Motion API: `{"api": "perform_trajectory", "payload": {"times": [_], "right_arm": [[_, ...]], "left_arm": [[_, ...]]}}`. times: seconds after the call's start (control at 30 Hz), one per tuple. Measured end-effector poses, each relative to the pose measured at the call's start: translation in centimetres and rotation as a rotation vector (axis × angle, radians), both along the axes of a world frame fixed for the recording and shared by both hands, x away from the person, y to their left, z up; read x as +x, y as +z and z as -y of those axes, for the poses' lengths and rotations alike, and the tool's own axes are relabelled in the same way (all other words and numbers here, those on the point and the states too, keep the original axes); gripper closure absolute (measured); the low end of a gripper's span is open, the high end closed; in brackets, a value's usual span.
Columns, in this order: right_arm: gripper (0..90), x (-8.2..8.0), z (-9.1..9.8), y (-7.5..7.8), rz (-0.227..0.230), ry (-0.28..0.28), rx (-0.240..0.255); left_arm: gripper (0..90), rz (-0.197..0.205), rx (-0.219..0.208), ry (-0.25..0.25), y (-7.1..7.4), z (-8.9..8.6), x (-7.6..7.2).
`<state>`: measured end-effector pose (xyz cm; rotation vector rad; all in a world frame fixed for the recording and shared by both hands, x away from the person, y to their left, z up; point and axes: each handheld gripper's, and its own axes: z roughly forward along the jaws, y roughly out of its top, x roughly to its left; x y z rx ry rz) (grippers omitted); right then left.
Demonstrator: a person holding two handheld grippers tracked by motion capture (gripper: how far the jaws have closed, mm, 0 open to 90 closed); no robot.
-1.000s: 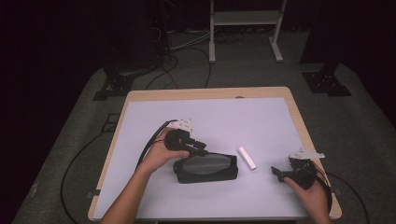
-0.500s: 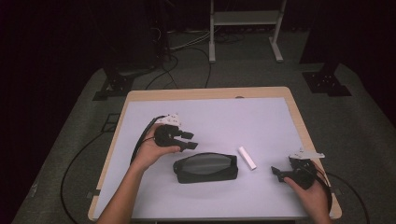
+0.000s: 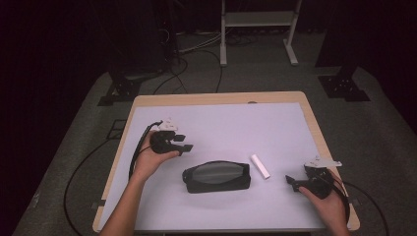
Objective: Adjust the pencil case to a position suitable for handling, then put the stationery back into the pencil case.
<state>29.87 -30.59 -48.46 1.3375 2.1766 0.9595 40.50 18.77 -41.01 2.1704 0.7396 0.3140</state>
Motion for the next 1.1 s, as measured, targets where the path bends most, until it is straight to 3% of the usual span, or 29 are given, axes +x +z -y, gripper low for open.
{"api": "perform_trajectory", "payload": {"times": [0.23,0.57,0.83,0.93,1.1], "right_arm": [[13.1,0.0,0.0,0.0,0.001,0.001,0.0],[13.2,0.0,0.0,0.0,-0.001,0.001,-0.001],[14.4,0.0,0.0,0.1,0.001,0.0,-0.004],[21.9,-0.1,-0.2,0.3,-0.003,0.009,-0.003],[23.2,-0.3,-0.8,0.9,0.007,0.021,-0.008]], "left_arm": [[38.7,0.018,-0.001,0.1,-0.5,-2.1,-1.2],[28.2,0.008,0.04,0.225,-1.6,-4.2,-3.2],[22.8,-0.004,0.064,0.288,-2.9,-5.5,-4.5],[19.8,-0.018,0.071,0.303,-3.4,-5.8,-4.8],[13.6,-0.03,0.1,0.325,-4.0,-6.1,-5.2]]}}
